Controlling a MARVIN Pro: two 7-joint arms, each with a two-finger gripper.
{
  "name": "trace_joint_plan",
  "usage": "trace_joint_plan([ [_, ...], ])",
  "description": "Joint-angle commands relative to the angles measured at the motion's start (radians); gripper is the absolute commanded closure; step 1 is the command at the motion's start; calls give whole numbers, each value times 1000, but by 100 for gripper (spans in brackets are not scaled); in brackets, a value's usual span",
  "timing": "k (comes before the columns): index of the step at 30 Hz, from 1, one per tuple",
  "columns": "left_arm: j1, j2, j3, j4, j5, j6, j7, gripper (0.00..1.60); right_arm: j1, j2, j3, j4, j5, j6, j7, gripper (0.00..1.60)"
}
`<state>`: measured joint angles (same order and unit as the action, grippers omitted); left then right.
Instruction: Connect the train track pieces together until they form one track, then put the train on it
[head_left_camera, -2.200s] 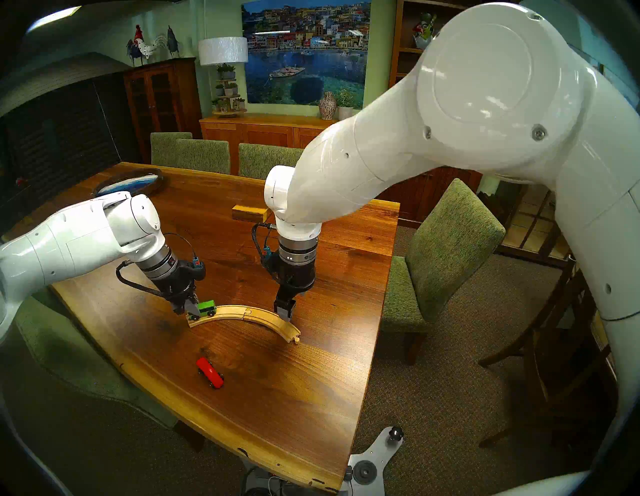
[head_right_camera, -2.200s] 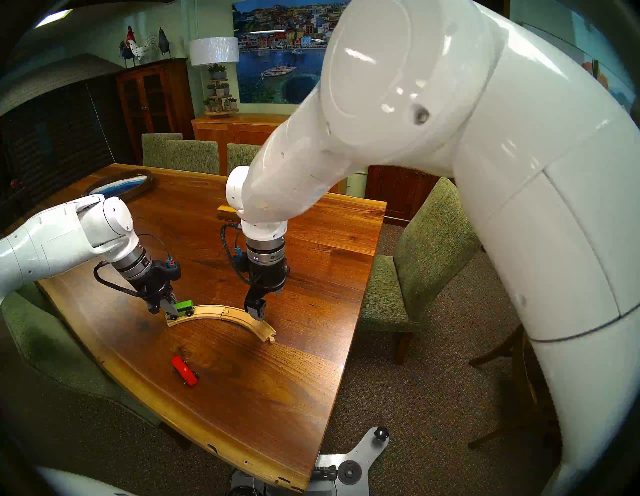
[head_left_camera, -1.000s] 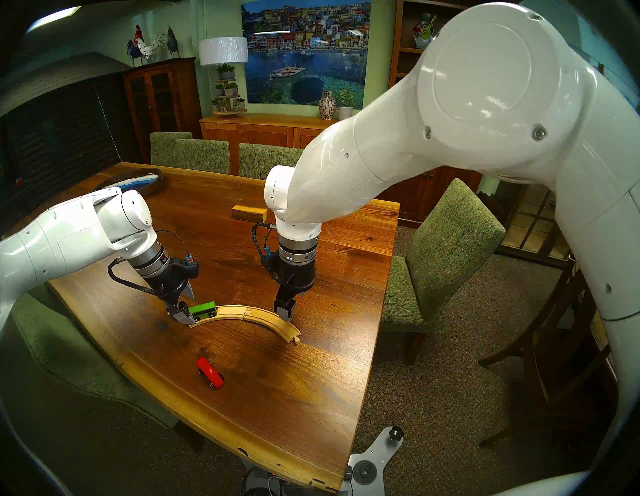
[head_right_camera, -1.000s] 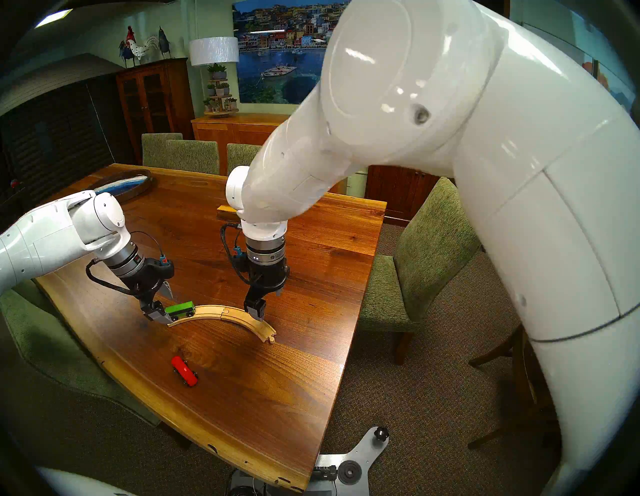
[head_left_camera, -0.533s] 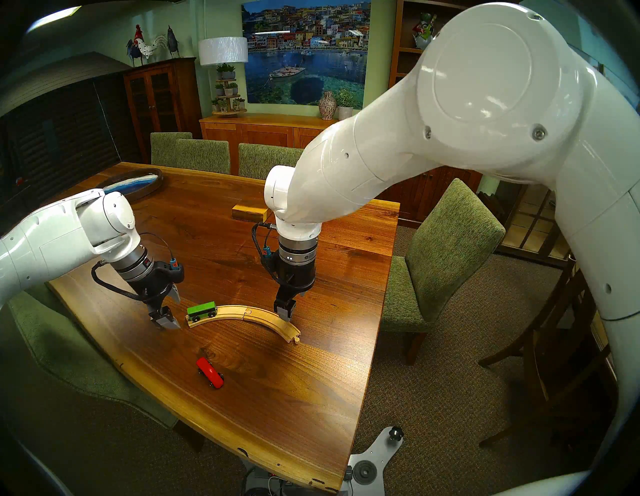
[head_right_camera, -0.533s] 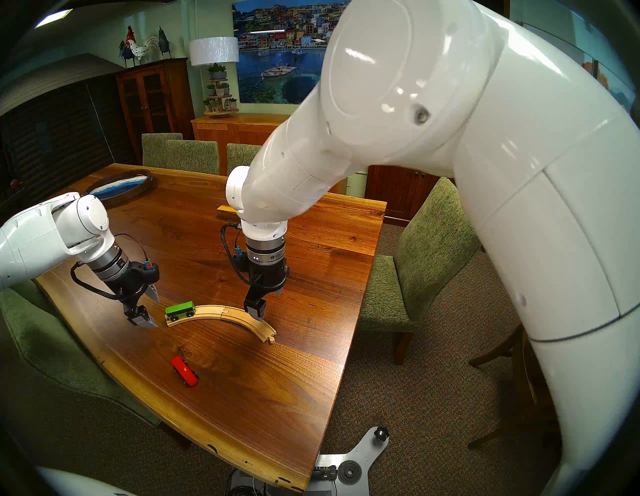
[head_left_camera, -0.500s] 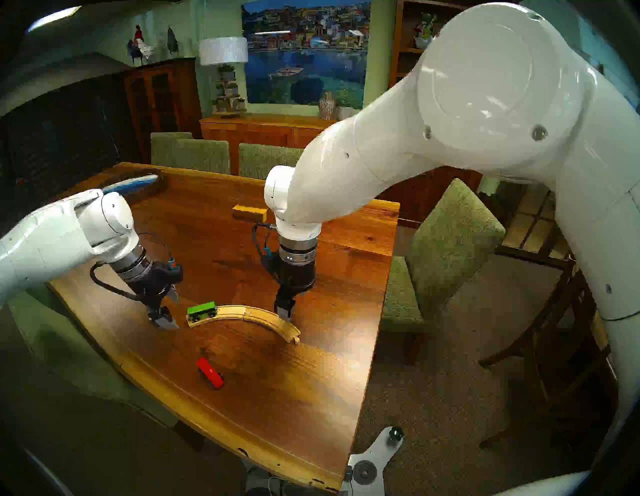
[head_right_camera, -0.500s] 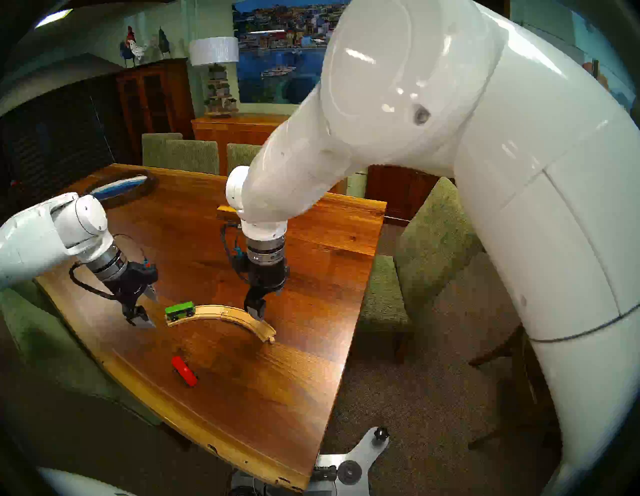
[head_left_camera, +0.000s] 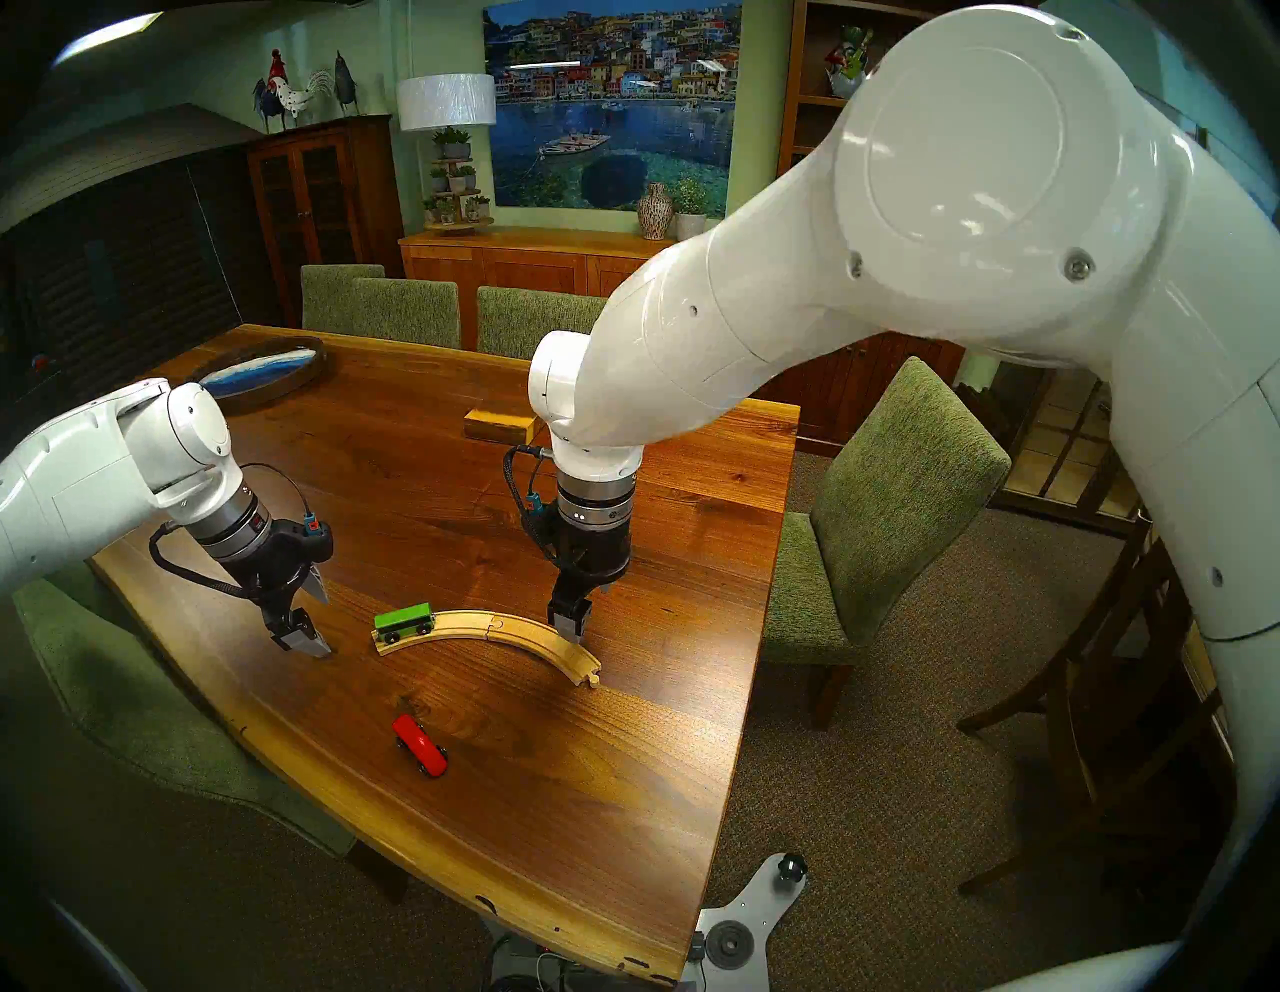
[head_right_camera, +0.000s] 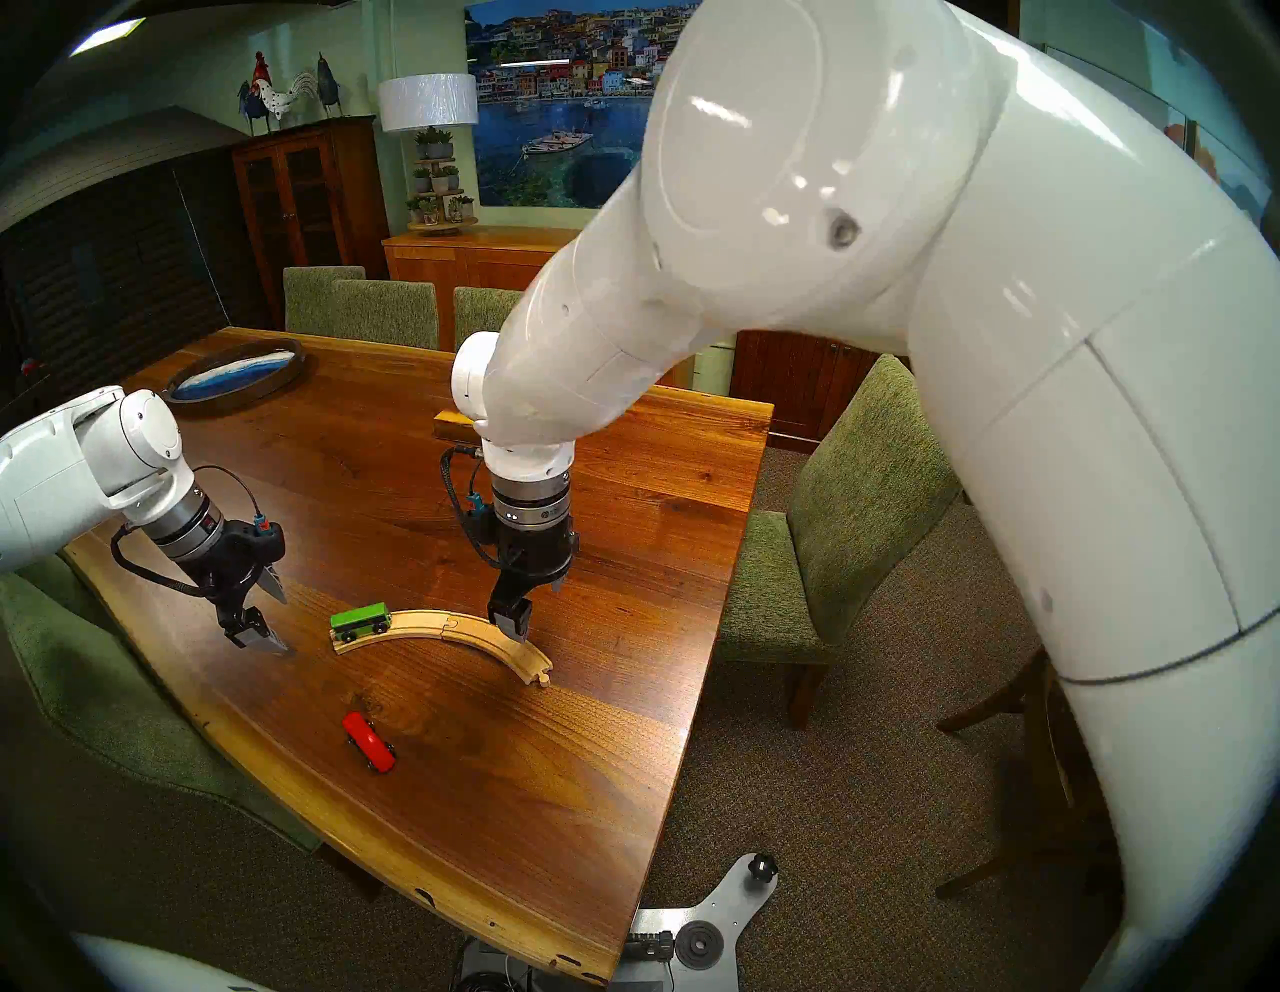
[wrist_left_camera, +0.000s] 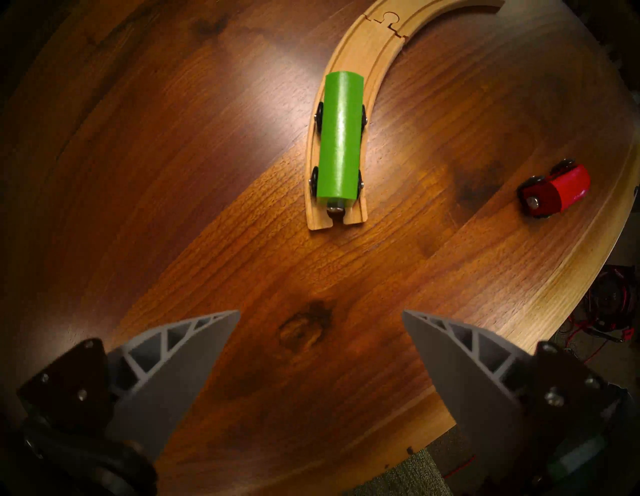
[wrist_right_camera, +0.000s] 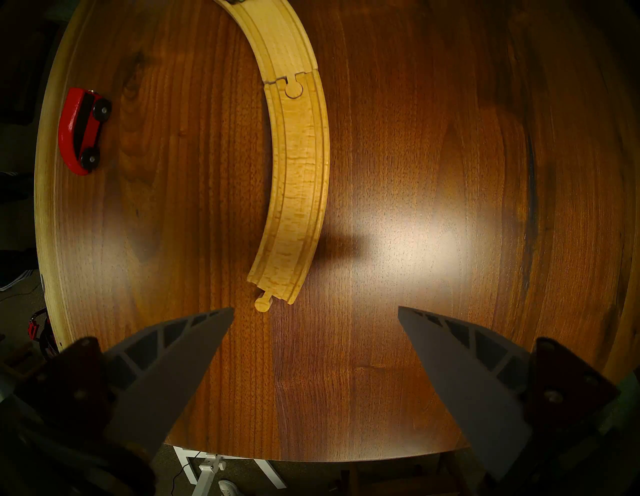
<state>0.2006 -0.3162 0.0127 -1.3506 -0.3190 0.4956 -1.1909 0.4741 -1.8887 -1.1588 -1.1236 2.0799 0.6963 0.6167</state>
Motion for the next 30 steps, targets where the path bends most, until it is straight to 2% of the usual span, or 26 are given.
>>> trace_joint_plan([
  [1,-32,2,-26,-5,-4,5,4,0,31,12,1,13,0,3,1,0],
  [11,-31,2,-27,-5,-5,4,4,0,55,-7,13,-3,-4,20,7,0],
  [23,-32,2,-27,-6,-5,6,5,0,45,-10,17,9,-3,31,4,0],
  [30,-78,27,-54,-38,7,-32,-26,0,44,-9,18,10,-4,32,4,0],
])
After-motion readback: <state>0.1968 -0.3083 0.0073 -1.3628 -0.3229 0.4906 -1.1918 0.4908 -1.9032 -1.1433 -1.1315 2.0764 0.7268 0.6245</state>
